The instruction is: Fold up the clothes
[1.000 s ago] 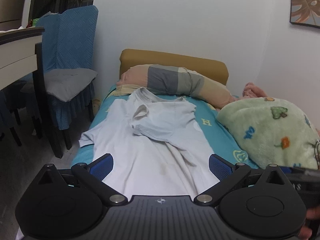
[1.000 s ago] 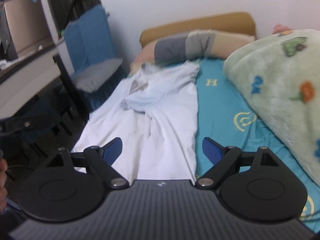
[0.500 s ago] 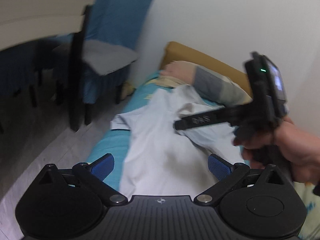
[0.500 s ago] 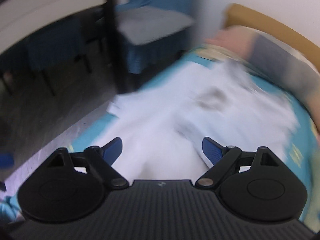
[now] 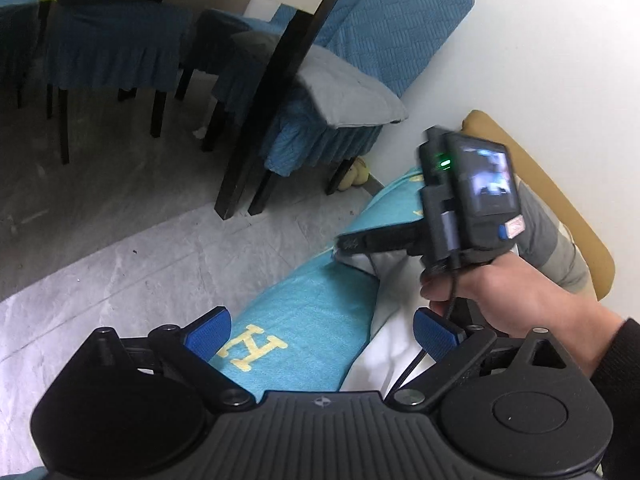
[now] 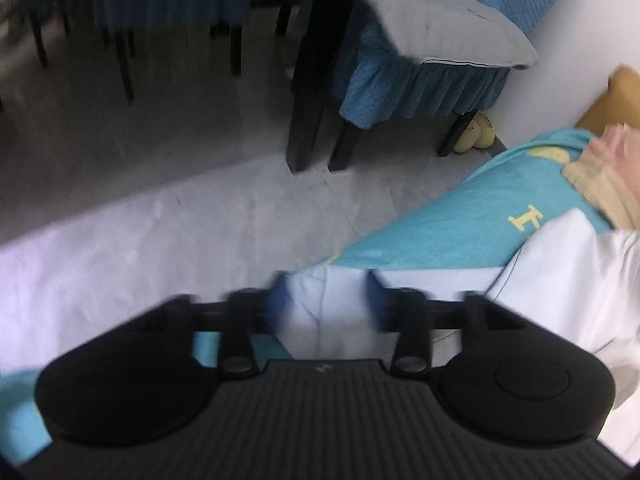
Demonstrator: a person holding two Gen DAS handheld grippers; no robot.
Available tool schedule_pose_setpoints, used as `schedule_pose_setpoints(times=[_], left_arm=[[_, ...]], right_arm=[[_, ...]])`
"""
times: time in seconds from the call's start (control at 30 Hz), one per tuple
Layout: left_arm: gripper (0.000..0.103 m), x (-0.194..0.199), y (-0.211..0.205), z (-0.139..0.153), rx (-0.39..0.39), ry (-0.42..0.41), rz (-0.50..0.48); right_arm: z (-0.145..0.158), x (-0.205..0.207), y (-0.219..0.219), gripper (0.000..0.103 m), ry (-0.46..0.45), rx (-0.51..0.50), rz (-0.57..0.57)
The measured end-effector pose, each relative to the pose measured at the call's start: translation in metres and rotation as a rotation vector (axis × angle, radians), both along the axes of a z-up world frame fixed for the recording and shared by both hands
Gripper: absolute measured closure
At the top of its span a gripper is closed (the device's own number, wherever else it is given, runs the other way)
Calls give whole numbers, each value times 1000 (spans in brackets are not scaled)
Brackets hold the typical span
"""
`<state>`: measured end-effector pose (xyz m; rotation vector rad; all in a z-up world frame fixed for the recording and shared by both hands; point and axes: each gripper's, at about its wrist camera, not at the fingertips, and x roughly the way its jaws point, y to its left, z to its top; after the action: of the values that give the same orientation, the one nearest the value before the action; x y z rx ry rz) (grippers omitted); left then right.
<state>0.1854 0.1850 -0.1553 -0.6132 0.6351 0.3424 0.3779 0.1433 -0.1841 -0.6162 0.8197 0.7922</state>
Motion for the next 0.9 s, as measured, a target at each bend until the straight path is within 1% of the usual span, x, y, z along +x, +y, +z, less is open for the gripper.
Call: schedule_pose_setpoints(times=[0.03,0.1,0.13,0.2,0.27,0.33,0.4,0.43,0.5,0.53,0.63,0.67,0.7,0.73,0.8,0.83,0.9], left_arm=[[4,2,1,-2,-3,3,1],[4,5,2,-6,-8,9,4],[4,5,2,-6,-10,7,3],[4,3,0,-6,-10,-5,2],[4,1,-2,-5,-10,-12,-1],[4,0,-6,-5,-14,-14,-10],[5,-1,-10,-3,-15,-18,-21],[5,-2,-12,-3,-11,-20,-29],[5,-2,-18,-2,3,-18,-43],[5,-1,-20,-2,9,-16,-50],[5,2,-28,-3,19,-4,-61],[5,3,-30,-3,22,-2,-63],[5,3,-32,-3,24,0,-65],[5,4,-35,-2,36,2,-68],[5,6,-39,-2,60,7,-77],[5,6,-41,-2,66,9,-78],[5,8,-41,-3,70,14,-78]], right_arm=[[5,-1,-4,98,-19,26,-11],[14,-3,-14,98,-60,76,-33],[23,-5,-23,98,-97,125,-49],[47,-8,-49,99,-160,246,-121],[69,-12,-85,99,-235,384,-233],[83,-13,-128,99,-282,526,-388],[84,-13,-174,100,-292,624,-560],[79,-11,-196,100,-288,653,-637],[63,-9,-236,100,-275,670,-769],[52,-6,-256,100,-253,672,-824],[22,-1,-302,100,-193,645,-926],[16,-2,-311,100,-187,628,-926],[14,-3,-313,97,-202,595,-908],[15,-8,-316,97,-227,562,-869],[20,-8,-304,96,-239,501,-742],[24,-10,-294,92,-235,470,-670],[32,-14,-273,59,-224,407,-527]])
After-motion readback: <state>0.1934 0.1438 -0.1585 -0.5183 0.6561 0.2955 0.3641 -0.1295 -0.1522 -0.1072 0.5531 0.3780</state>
